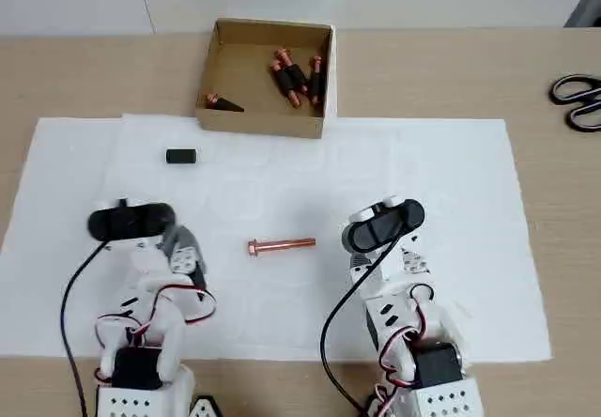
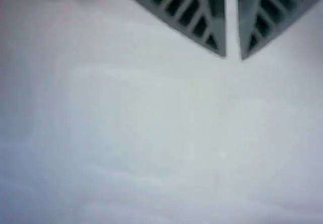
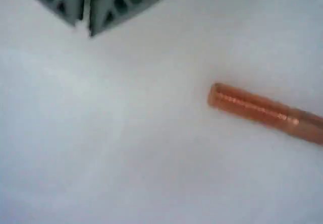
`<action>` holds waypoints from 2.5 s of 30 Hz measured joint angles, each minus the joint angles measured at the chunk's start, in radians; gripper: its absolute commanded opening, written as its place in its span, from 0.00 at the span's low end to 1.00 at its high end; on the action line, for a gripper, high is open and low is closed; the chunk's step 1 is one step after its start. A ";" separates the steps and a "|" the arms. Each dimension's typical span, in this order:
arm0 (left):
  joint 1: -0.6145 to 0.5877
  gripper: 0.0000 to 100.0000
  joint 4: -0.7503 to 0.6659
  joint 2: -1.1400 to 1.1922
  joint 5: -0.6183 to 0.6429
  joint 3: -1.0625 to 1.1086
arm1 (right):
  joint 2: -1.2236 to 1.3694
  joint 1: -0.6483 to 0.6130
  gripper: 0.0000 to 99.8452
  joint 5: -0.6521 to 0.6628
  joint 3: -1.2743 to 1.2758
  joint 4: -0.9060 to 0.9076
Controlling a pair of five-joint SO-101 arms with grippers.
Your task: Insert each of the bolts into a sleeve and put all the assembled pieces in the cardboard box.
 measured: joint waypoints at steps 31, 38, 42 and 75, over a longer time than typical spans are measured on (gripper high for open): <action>-0.025 0.01 0.201 0.666 -0.147 -0.802 | 0.000 -0.041 0.01 0.000 0.000 0.000; -0.048 0.01 0.456 1.456 -0.147 -1.441 | 0.000 -0.064 0.01 0.000 0.000 0.000; -0.055 0.01 0.651 1.880 -0.149 -1.838 | 0.000 -0.063 0.01 0.021 0.000 0.000; -0.109 0.15 0.786 2.693 -0.172 -2.682 | 0.006 0.098 0.01 0.130 -0.149 0.176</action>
